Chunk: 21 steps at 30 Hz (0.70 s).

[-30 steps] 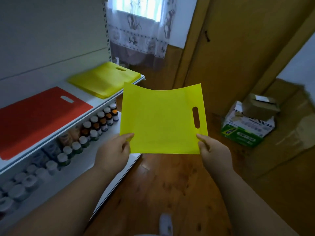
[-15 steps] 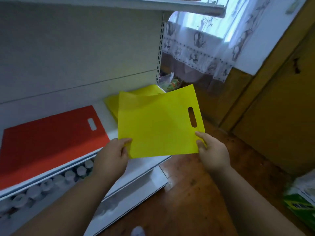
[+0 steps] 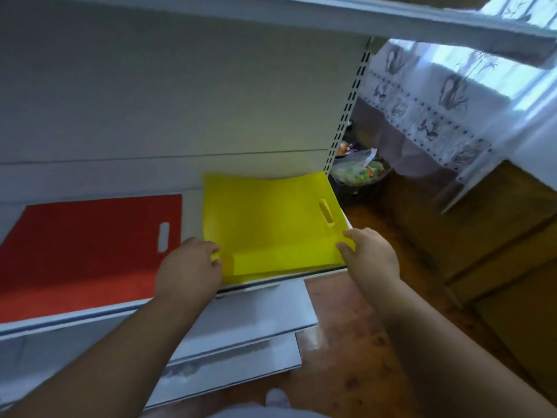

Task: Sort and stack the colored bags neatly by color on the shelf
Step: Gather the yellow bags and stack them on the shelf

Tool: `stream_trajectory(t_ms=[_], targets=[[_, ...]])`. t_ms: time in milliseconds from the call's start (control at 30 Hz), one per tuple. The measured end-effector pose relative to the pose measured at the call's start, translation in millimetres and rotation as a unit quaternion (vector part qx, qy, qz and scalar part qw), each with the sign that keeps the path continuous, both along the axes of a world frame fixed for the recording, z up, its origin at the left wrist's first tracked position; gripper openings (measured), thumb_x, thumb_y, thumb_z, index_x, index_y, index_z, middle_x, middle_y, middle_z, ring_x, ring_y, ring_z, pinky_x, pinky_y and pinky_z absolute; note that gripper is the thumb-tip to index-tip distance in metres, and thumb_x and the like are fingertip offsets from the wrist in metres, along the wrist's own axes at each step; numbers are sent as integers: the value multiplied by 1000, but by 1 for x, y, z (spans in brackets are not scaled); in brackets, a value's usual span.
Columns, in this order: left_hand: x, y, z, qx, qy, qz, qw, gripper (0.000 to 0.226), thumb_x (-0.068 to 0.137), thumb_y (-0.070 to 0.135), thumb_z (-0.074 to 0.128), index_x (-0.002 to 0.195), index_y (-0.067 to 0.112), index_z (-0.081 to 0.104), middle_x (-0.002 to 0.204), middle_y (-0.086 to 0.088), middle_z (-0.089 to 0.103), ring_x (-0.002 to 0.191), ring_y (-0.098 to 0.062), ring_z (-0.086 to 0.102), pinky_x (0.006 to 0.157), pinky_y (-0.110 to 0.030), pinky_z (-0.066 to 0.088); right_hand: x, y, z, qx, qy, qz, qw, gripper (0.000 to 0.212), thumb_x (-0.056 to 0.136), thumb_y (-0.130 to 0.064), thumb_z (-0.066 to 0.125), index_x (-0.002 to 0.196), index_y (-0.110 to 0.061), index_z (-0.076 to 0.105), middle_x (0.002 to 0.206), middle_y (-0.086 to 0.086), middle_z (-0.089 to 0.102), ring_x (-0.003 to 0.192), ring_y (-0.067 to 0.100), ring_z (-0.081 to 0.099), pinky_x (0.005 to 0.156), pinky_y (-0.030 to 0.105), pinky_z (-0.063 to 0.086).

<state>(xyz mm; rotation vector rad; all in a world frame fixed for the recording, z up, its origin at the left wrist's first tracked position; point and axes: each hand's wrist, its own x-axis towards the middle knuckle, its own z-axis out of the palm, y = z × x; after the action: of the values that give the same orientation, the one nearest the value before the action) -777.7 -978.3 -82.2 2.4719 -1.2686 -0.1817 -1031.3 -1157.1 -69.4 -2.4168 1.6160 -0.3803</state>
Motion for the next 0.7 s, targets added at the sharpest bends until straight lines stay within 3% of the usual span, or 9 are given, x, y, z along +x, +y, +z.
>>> stream_trajectory(t_ms=[200,333,567,700], targets=[[-17,-29,-10,31,-52,28,998,28,88,27,65,115,23,72,112,-10,64,93,-31,64,81,-36,51,8,-51,-8,42,62,31,997,34,97,-42,53,123,-23,63,117,-1,56,95,24,58,72,36,52],[-25,-33,-18,48,-71,36,996,21,77,21,74,98,18,78,94,-13,66,78,-35,64,70,-36,51,7,-63,-13,56,86,46,994,30,96,-43,51,117,-25,65,111,-4,55,86,21,57,67,34,53],[-29,-33,-26,22,-97,55,994,24,69,20,82,92,18,77,87,-14,57,70,-34,58,63,-37,49,4,-60,-17,21,110,59,992,33,96,-45,50,118,-26,65,109,-2,55,83,20,59,67,37,57],[-34,-21,-27,-31,-96,49,994,30,75,24,80,103,17,73,91,-12,56,76,-33,58,68,-40,49,18,-42,-8,15,74,105,992,40,96,-48,50,128,-26,60,124,-1,56,94,21,61,72,33,54]])
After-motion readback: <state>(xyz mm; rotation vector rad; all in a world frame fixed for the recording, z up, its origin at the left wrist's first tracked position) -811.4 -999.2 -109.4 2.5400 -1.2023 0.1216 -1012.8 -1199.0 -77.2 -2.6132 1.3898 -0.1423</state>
